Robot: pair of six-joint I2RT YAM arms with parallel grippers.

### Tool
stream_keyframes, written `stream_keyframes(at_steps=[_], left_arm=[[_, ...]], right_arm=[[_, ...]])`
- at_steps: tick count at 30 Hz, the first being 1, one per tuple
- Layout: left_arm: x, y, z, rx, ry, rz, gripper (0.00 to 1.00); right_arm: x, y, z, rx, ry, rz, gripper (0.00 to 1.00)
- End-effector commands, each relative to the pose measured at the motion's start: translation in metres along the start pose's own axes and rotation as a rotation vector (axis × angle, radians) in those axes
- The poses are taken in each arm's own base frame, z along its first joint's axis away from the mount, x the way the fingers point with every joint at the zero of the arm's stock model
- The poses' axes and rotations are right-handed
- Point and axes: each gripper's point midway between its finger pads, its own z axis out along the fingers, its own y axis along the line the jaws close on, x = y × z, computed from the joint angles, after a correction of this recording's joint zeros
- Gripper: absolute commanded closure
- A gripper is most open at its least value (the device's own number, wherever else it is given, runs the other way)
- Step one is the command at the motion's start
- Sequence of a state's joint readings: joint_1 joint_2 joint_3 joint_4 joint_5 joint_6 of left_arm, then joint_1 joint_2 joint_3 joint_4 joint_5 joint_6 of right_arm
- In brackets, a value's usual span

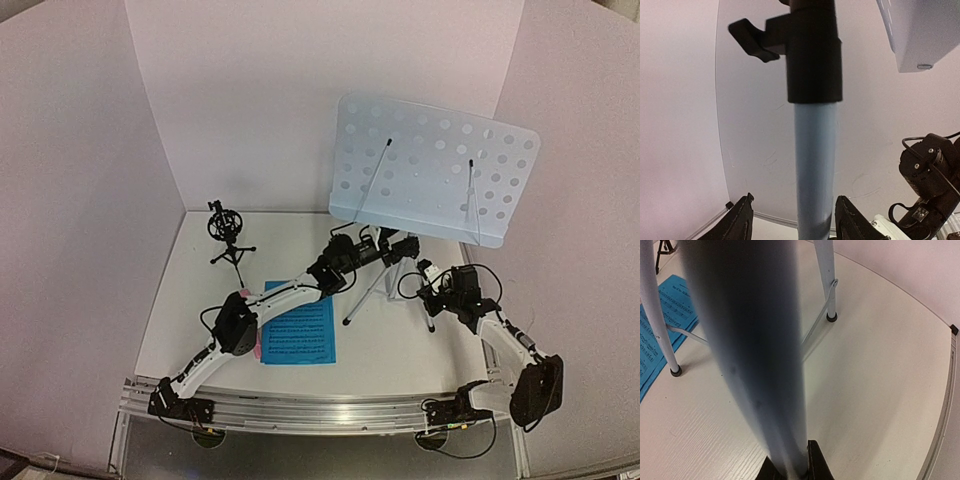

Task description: Set up the instrument practice props

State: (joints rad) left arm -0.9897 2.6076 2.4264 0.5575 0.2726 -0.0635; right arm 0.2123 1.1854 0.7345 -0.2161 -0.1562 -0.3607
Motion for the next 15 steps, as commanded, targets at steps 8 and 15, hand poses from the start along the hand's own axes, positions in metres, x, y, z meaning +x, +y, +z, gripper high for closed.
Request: stream_keyframes(at_steps=[8, 15], left_arm=[[-0.004, -0.011, 0.01, -0.007, -0.027, 0.035, 0.7], [-0.016, -0.014, 0.009, 0.004, -0.048, 0.035, 0.99]], right_arm=[[0.012, 0.01, 0.002, -0.023, 0.041, 0.009, 1.0], [0.01, 0.012, 0.002, -0.036, 0.036, 0.008, 1.0]])
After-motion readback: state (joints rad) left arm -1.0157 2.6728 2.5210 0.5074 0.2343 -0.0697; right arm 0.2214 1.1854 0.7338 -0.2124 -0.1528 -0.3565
